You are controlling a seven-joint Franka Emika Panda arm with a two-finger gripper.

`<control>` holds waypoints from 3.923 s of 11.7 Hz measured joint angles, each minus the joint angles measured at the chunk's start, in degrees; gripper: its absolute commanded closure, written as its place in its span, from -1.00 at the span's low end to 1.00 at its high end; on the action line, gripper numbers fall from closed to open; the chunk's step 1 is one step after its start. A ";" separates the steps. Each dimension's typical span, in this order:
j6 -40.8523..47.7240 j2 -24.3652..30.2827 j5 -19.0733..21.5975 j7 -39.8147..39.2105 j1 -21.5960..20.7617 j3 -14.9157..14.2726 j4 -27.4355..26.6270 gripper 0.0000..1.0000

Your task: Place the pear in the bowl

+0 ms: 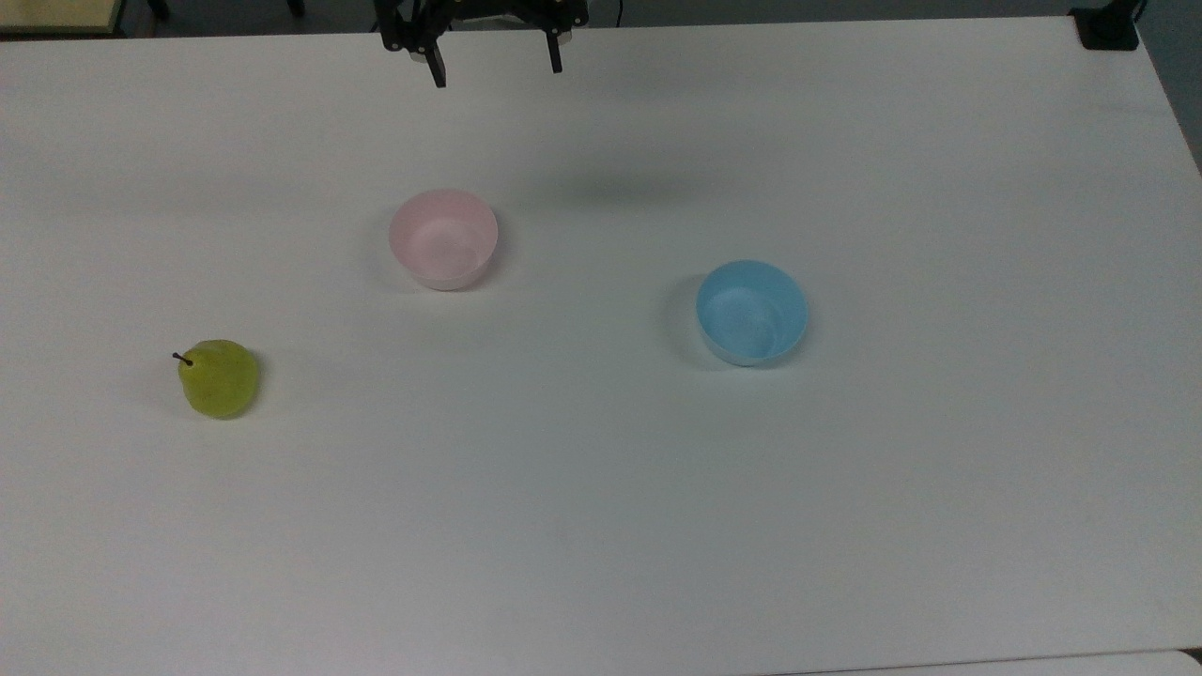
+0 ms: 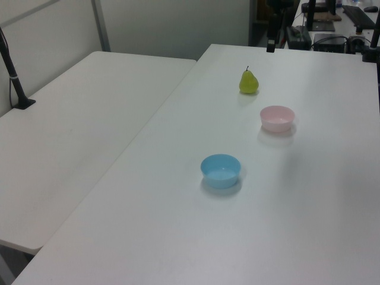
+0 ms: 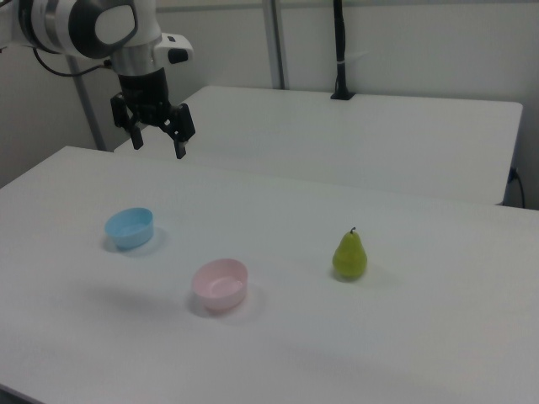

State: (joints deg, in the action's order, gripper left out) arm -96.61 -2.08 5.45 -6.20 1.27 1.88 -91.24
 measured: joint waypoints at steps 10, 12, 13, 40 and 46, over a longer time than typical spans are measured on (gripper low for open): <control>-0.01 -8.03 -5.59 -13.04 7.61 -0.61 6.59 -1.00; -0.22 -13.30 -7.13 -13.76 10.97 -0.72 11.89 -1.00; -1.56 -15.05 -7.16 -14.72 12.50 -0.74 13.24 -1.00; -32.61 -37.94 -7.08 -15.98 17.61 -2.37 15.24 0.45; -23.87 -33.70 -7.07 -15.98 17.43 -1.90 16.36 0.45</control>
State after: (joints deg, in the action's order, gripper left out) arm -120.48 -35.78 -1.62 -22.17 18.70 -0.02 -74.88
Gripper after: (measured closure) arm 0.441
